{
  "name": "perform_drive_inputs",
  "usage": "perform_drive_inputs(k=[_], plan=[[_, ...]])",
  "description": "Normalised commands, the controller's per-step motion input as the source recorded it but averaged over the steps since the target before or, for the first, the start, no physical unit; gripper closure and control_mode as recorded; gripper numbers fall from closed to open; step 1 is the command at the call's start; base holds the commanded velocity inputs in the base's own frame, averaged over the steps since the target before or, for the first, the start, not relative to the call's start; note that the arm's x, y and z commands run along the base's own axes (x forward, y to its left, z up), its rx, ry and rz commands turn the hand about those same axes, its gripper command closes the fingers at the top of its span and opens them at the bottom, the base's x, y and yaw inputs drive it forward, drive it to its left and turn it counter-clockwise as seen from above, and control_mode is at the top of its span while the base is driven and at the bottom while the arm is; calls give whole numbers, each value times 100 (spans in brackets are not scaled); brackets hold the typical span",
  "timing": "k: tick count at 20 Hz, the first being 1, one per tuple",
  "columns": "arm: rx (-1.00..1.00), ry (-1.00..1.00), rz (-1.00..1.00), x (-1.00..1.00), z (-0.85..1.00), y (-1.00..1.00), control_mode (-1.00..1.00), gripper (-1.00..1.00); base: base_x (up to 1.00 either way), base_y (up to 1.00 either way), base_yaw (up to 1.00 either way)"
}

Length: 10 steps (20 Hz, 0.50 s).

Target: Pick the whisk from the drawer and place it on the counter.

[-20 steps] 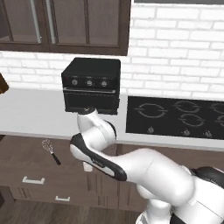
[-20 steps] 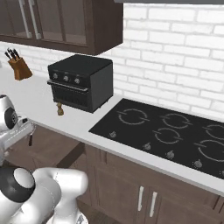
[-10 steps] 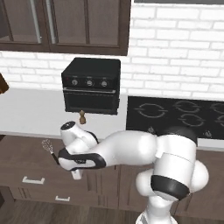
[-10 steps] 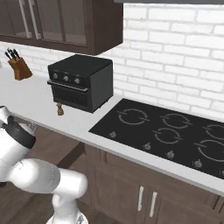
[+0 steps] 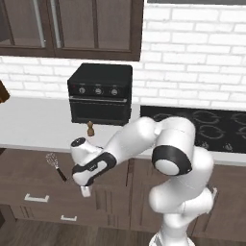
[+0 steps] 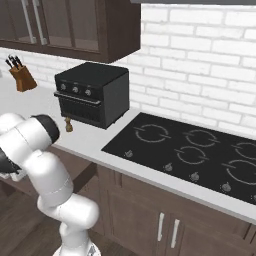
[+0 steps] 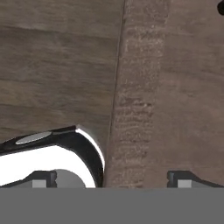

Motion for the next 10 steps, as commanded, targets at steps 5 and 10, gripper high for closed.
perform_drive_inputs(k=[5, 10], plan=[[-8, 3, 4, 14, -42, 8, -100, -100, 0, 0, 0], [-12, 3, 4, 0, -32, 0, -100, -100, 0, 0, 0]])
